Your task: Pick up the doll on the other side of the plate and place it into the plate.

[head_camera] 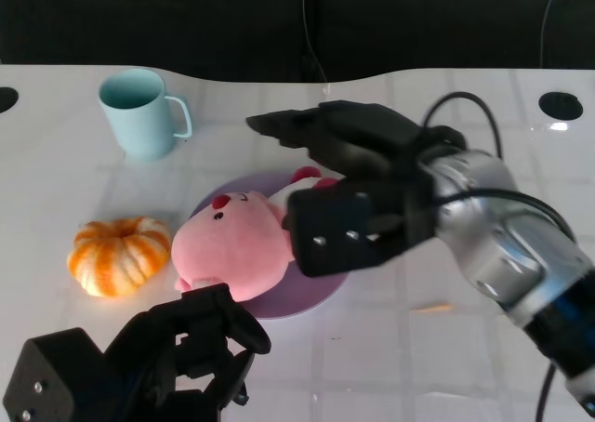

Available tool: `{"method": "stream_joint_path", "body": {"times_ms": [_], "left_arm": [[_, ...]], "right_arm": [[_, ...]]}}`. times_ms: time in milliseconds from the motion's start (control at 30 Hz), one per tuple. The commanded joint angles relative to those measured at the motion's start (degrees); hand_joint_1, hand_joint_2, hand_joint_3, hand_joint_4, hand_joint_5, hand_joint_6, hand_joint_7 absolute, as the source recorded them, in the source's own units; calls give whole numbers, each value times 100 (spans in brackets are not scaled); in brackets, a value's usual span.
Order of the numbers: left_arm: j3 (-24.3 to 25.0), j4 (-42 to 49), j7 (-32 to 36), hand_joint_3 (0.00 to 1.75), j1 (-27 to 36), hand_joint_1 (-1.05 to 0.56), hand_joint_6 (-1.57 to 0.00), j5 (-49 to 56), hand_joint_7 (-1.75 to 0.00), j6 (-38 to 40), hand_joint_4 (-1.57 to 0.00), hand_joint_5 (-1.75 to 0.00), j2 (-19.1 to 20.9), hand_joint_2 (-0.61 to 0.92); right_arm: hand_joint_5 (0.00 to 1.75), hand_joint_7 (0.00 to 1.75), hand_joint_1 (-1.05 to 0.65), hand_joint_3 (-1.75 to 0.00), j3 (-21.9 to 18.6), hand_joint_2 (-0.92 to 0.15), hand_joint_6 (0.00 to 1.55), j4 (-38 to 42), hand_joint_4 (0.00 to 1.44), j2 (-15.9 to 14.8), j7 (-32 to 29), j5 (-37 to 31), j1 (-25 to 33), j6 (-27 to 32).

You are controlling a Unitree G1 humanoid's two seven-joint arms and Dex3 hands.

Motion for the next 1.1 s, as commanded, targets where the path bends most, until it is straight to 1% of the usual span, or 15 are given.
{"method": "stream_joint_path", "body": {"times_ms": [33, 233, 367, 433, 500, 600, 667, 700, 733, 767, 800, 833, 900, 1000, 1100], "left_arm": [[43, 23, -7, 106, -10, -35, -73, -43, -136, -16, -65, -175, 46, 56], [46, 39, 7, 105, -19, -36, -73, 3, -136, -55, -65, -175, 71, 57], [49, 25, 8, 104, -22, -36, -73, 12, -135, -42, -64, -174, 87, 57], [52, 39, -8, 104, -29, -36, -73, 2, -134, -69, -64, -175, 88, 58], [54, 58, -10, 103, -33, -36, -73, 5, -134, -103, -65, -175, 84, 58], [65, 8, 9, 102, -45, -37, -73, -25, -134, 4, -65, -175, 84, 59], [74, -10, 5, 101, -54, -36, -72, -41, -133, 36, -64, -174, 87, 59], [77, -16, 7, 101, -57, -35, -72, -43, -133, 45, -64, -174, 88, 59], [79, -28, 13, 101, -57, -35, -72, -47, -133, 67, -64, -174, 85, 59], [84, -25, 3, 101, -60, -35, -72, -56, -133, 61, -64, -174, 84, 59], [87, -22, -6, 101, -62, -35, -72, -65, -133, 56, -65, -174, 83, 60], [91, -26, -18, 101, -66, -35, -72, -74, -133, 55, -65, -174, 86, 60], [96, -28, -34, 101, -73, -34, -72, -85, -133, 53, -65, -174, 92, 60], [102, -52, -36, 102, -72, -34, -72, -92, -133, 75, -65, -175, 102, 60], [119, -58, -45, 101, -80, -34, -71, -94, -133, 77, -65, -174, 120, 61]], "right_arm": [[25, 5, -88, -26, -199, -92, 20, -500, 16, -361, 37, 89, 366, -154], [32, 6, -73, -15, -535, -92, 27, -1059, 24, -810, -65, 464, 1222, -733], [36, 7, -62, -9, -770, -92, 34, -1226, 30, -969, -210, 738, 1738, -1188], [40, 10, -55, -7, -897, -92, 42, -1310, 35, -993, -418, 767, 1998, -1380], [54, 14, -42, -3, -1038, -91, 59, -1345, 47, -997, -625, 822, 2238, -1566], [102, 23, -24, -1, -1283, -89, 84, -1300, 53, -1048, -810, 1048, 2568, -1912], [117, 34, -18, -1, -1399, -89, 91, -1314, 56, -1122, -809, 1150, 2727, -2025], [126, 47, -15, -2, -1458, -89, 93, -1347, 59, -1174, -780, 1201, 2823, -2062], [130, 53, -12, -3, -1506, -90, 94, -1371, 61, -1222, -750, 1252, 2907, -2108], [131, 60, -9, -7, -1558, -90, 95, -1435, 64, -1305, -650, 1329, 3018, -2103], [132, 75, -7, -39, -1594, -79, 91, -1501, 67, -1370, -562, 1380, 3103, -2072], [132, 82, -6, -67, -1648, -67, 88, -1611, 69, -1433, -486, 1418, 3223, -1999], [133, 91, -2, -95, -1740, -55, 90, -1780, 75, -1502, -427, 1457, 3412, -1915], [142, 101, 2, -113, -1916, -46, 96, -2057, 81, -1578, -448, 1484, 3794, -1863], [154, 114, 3, -134, -2061, -35, 98, -2596, 89, -1623, -319, 1462, 4226, -1451]]}}
